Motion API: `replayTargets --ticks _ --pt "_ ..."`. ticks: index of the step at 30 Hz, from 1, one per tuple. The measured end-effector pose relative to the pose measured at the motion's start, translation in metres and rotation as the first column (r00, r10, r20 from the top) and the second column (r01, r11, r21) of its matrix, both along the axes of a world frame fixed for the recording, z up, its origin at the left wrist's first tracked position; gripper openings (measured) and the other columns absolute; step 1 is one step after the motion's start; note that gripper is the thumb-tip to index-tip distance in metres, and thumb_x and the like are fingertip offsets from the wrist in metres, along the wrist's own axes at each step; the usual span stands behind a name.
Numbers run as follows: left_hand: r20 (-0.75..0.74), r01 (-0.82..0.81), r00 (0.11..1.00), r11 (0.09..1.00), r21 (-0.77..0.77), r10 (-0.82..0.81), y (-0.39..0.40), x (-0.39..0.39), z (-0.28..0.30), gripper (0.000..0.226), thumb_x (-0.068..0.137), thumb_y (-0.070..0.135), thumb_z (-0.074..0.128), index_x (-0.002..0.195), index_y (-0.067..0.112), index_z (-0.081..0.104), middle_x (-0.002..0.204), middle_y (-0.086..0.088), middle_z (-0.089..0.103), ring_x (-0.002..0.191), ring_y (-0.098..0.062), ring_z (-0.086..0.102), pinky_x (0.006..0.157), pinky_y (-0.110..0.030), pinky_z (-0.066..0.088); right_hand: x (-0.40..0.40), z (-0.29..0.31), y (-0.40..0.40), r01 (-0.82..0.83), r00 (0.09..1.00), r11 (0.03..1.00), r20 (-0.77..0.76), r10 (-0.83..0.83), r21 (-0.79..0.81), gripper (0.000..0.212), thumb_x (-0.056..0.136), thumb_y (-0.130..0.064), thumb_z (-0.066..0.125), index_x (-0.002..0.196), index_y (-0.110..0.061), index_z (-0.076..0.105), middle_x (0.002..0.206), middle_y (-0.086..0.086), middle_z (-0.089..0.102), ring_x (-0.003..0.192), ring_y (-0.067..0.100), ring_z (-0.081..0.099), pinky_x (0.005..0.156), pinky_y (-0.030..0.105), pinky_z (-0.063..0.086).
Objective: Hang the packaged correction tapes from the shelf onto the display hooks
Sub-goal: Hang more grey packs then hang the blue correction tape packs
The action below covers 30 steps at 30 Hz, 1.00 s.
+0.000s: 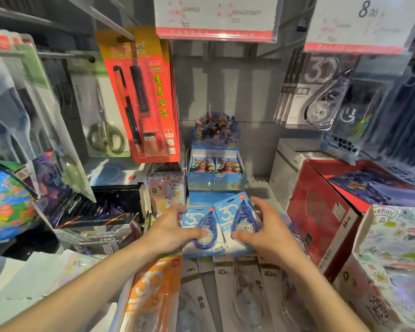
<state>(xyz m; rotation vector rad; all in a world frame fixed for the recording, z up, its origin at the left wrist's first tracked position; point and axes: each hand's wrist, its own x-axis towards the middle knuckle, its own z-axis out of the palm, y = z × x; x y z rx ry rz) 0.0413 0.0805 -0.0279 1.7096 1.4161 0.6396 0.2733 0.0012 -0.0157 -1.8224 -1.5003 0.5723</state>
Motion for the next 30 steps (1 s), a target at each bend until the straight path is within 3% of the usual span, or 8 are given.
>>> replayTargets --ticks 3,5,8,12,15,19,24,30 --pt "0.059 0.014 0.998 1.000 0.012 -0.015 -0.004 0.002 0.004 0.088 0.067 0.022 0.097 0.138 0.014 0.046 0.110 0.010 0.057 0.095 -0.001 0.059 0.072 -0.008 0.046 0.000 0.005 0.001 0.044 0.997 0.995 -0.062 -0.050 -0.088 0.118 0.068 -0.021 0.093 0.162 -0.015 0.022 0.144 0.006 0.046 0.135 0.022 0.053 0.114 0.035 0.041" --pt "0.107 0.009 0.994 0.999 0.034 -0.012 -0.005 0.003 0.006 0.084 0.064 0.012 0.097 0.131 0.017 0.048 0.104 0.012 0.060 0.081 0.009 0.064 0.061 -0.001 0.045 0.000 0.006 0.000 0.069 0.994 0.991 -0.077 -0.078 -0.112 0.112 0.066 -0.020 0.094 0.159 -0.013 0.031 0.140 0.005 0.046 0.133 0.023 0.055 0.113 0.034 0.043" --pt "0.152 -0.009 0.988 0.999 0.031 0.004 -0.008 0.007 0.012 0.081 0.063 0.006 0.097 0.117 0.031 0.042 0.105 0.004 0.066 0.065 0.009 0.068 0.054 -0.004 0.046 0.001 0.005 -0.002 0.116 0.976 0.990 -0.176 -0.128 -0.078 0.077 0.064 -0.013 0.092 0.130 -0.022 0.053 0.125 0.004 0.064 0.115 0.024 0.067 0.103 0.041 0.053" --pt "0.197 0.019 0.980 1.000 -0.022 -0.014 -0.011 0.014 0.019 0.054 0.066 0.004 0.095 0.110 0.007 0.063 0.080 0.007 0.079 0.061 0.001 0.071 0.052 -0.008 0.048 0.003 0.005 -0.002 0.146 0.943 0.989 -0.298 -0.146 -0.024 0.069 0.071 -0.012 0.089 0.120 -0.026 0.043 0.113 0.005 0.071 0.103 0.029 0.071 0.094 0.053 0.056" --pt "0.257 0.024 0.966 0.997 -0.068 -0.006 -0.012 0.019 0.020 0.046 0.074 0.005 0.090 0.108 0.014 0.061 0.068 0.010 0.078 0.063 -0.002 0.072 0.061 -0.020 0.057 0.003 0.004 -0.004 0.146 0.920 0.989 -0.368 -0.134 0.004 0.064 0.075 -0.013 0.087 0.119 -0.030 0.044 0.113 0.004 0.073 0.101 0.030 0.073 0.093 0.058 0.057" --pt "0.281 0.048 0.959 0.998 -0.031 -0.037 -0.013 0.021 0.020 0.047 0.088 0.018 0.080 0.122 0.028 0.048 0.094 0.007 0.082 0.086 -0.010 0.078 0.088 -0.039 0.061 0.004 0.002 -0.009 0.131 0.899 0.990 -0.427 -0.096 0.054 0.059 0.081 -0.015 0.084 0.121 -0.036 0.047 0.114 -0.002 0.074 0.100 0.024 0.075 0.094 0.054 0.057" --pt "0.353 0.079 0.930 0.993 0.090 -0.105 -0.022 0.010 0.032 0.051 0.095 0.018 0.073 0.131 0.041 0.046 0.104 0.015 0.080 0.094 -0.004 0.076 0.075 -0.018 0.058 0.002 0.015 -0.013 0.106 0.878 0.977 -0.478 -0.005 0.184 0.053 0.087 -0.013 0.081 0.122 -0.042 0.054 0.114 -0.003 0.078 0.098 0.013 0.077 0.091 0.043 0.061" --pt "0.395 0.054 0.907 0.973 0.225 -0.142 -0.037 -0.018 0.060 0.056 0.091 0.015 0.076 0.135 0.036 0.049 0.103 0.011 0.082 0.089 -0.008 0.078 0.074 -0.023 0.059 -0.004 0.044 -0.018 -0.009 0.874 0.961 -0.465 0.143 0.278 0.054 0.088 -0.011 0.080 0.129 -0.037 0.056 0.107 -0.011 0.081 0.097 0.012 0.079 0.088 0.039 0.061"
